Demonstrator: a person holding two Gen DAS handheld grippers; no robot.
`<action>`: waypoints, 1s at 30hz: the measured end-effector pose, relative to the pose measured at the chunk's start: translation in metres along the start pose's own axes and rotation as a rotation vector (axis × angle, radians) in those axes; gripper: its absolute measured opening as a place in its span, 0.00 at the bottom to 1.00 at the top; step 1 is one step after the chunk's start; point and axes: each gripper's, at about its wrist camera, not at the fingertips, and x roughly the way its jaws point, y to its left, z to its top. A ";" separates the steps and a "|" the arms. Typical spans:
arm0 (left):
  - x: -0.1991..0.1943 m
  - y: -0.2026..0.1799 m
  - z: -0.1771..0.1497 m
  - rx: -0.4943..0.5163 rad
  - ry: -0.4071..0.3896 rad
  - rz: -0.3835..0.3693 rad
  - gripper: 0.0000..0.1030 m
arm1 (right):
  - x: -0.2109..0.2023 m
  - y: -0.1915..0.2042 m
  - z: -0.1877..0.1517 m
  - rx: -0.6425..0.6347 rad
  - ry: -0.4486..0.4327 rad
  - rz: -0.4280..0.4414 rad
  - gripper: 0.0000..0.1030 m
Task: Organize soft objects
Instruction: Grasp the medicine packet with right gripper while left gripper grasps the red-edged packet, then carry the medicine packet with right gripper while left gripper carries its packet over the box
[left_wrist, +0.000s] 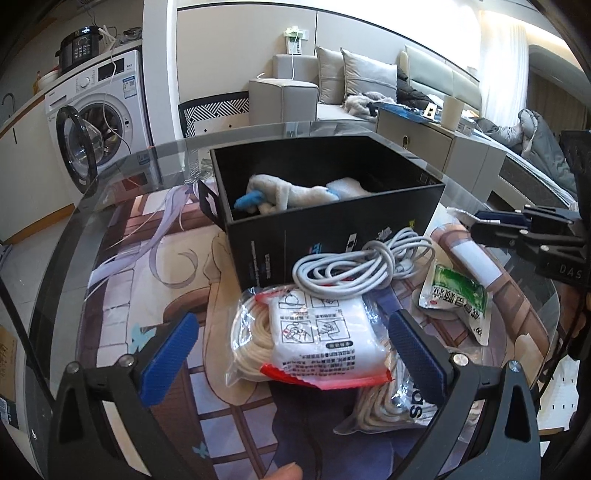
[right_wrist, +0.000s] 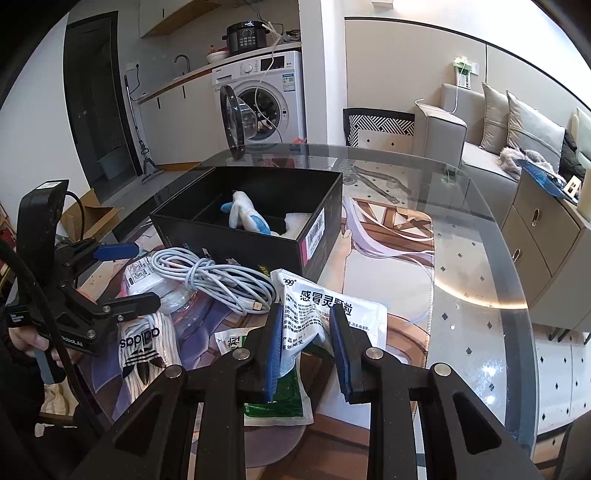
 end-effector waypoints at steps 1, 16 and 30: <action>0.000 0.001 0.000 -0.003 0.002 -0.009 0.98 | 0.000 0.000 0.000 -0.001 0.000 0.001 0.24; -0.015 0.008 0.006 -0.020 -0.013 -0.046 0.47 | -0.008 0.006 0.002 -0.017 -0.027 0.010 0.24; -0.043 0.022 0.018 -0.068 -0.102 -0.028 0.47 | -0.025 0.012 0.006 -0.024 -0.084 0.035 0.24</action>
